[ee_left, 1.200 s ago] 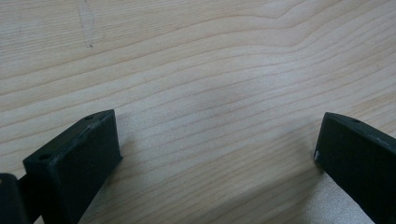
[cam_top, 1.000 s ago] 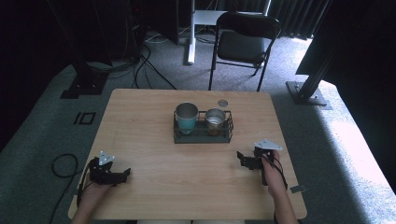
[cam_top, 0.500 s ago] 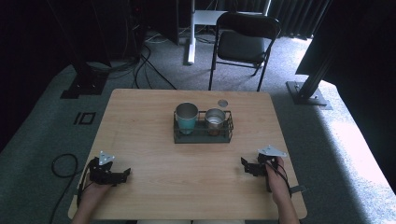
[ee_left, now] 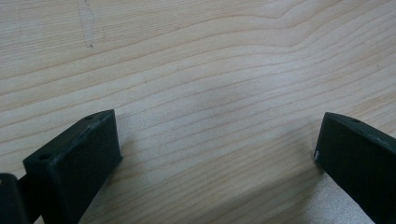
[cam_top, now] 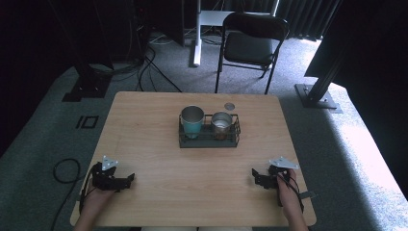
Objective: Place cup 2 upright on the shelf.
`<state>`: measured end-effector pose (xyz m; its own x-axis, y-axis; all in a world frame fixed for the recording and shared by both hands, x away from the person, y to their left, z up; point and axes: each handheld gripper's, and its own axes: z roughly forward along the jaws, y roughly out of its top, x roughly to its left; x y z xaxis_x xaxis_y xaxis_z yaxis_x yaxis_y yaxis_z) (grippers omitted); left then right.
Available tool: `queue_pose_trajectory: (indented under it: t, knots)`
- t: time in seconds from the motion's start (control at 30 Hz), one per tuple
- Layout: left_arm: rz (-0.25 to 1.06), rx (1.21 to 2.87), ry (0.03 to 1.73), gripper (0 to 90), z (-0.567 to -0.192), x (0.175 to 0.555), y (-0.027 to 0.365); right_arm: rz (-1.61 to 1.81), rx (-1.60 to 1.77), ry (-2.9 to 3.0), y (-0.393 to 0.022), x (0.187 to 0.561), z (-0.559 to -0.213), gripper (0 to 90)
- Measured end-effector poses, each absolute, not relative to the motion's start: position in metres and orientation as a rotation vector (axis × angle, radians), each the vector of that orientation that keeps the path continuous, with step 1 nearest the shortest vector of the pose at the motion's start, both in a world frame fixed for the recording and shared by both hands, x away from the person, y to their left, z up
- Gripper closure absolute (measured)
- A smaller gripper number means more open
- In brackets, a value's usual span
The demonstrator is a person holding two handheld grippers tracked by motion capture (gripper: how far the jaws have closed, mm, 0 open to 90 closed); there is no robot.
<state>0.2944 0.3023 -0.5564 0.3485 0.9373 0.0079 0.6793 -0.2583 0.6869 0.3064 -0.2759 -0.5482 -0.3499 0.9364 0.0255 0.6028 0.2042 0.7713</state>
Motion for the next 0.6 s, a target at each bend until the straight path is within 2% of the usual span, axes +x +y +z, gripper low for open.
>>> queue_pose_trajectory:
  t: [0.6]
  knots:
    - [0.568, 2.026, 1.404, 0.7, -0.556, 0.294, 0.302, 0.835, 1.532, 1.966, -0.288, 0.288, -0.558, 11.2]
